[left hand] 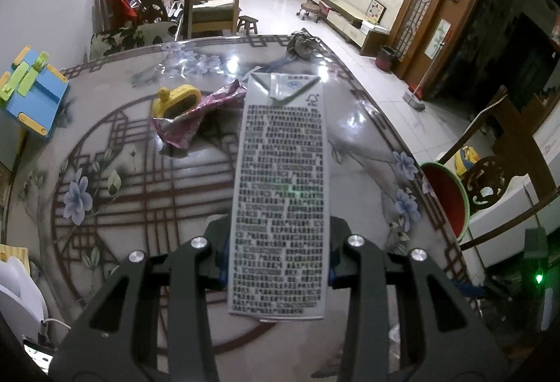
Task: Collect trash
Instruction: 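Lift the water bottle with the right gripper while the left carries the milk carton toward the bin, then lower the bottle into the red bin and open the right gripper while the left holds the carton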
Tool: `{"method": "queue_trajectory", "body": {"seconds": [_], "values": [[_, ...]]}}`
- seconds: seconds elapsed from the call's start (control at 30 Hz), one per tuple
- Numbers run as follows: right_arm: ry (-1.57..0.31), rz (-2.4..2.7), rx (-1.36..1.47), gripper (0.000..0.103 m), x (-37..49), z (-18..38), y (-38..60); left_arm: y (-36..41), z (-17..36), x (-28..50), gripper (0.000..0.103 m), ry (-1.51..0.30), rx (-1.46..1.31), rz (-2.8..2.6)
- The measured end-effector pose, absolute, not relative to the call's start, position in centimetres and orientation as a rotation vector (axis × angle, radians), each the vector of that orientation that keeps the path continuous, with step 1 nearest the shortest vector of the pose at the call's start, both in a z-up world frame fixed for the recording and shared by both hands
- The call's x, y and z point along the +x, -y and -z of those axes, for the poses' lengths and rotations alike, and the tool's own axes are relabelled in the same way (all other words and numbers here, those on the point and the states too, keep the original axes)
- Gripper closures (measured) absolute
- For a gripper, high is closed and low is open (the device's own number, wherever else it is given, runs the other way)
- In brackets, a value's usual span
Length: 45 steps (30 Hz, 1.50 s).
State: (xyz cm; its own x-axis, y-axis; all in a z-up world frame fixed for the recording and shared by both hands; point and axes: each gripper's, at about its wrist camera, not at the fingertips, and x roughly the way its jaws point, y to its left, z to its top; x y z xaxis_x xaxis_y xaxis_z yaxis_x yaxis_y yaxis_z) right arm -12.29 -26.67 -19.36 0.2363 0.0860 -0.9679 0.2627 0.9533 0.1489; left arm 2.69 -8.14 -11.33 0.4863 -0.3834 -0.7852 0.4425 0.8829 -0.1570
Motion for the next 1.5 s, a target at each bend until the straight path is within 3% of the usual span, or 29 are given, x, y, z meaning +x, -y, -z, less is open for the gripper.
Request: {"method": "queue_trajectory", "body": {"seconds": [0.2, 0.5, 0.57, 0.63, 0.73, 0.8, 1.07, 1.1, 1.5], "values": [[-1.397, 0.124, 0.667, 0.026, -16.2, 21.8, 27.9, 8.5, 11.5, 2.7, 0.066, -0.951, 0.066, 0.511], [-1.336, 0.052, 0.863, 0.025, -14.6, 23.2, 26.8, 10.1, 11.6, 2.5, 0.066, -0.952, 0.089, 0.565], [-1.340, 0.044, 0.855, 0.030, -13.7, 23.5, 26.6, 10.4, 11.6, 2.4, 0.066, -0.952, 0.096, 0.575], [-1.331, 0.020, 0.856, 0.050, -13.1, 23.8, 26.3, 10.5, 11.5, 2.3, 0.066, -0.951, 0.098, 0.580], [-1.305, -0.006, 0.850, 0.055, -12.6, 23.8, 26.1, 10.6, 11.3, 2.2, 0.066, -0.947, 0.093, 0.585], [-1.251, -0.030, 0.839, 0.071, -12.3, 22.7, 26.3, 10.7, 11.1, 2.1, 0.066, -0.943, 0.090, 0.587], [-1.141, -0.002, 0.745, 0.087, -11.2, 19.1, 27.9, 11.6, 10.4, 2.0, 0.066, -0.928, 0.082, 0.606], [-1.127, 0.004, 0.738, 0.103, -11.2, 18.7, 28.2, 11.7, 10.3, 2.0, 0.066, -0.927, 0.082, 0.608], [-0.997, 0.061, 0.737, 0.102, -12.3, 15.4, 32.4, 15.7, 9.9, 1.6, 0.066, -0.917, 0.106, 0.661]]}}
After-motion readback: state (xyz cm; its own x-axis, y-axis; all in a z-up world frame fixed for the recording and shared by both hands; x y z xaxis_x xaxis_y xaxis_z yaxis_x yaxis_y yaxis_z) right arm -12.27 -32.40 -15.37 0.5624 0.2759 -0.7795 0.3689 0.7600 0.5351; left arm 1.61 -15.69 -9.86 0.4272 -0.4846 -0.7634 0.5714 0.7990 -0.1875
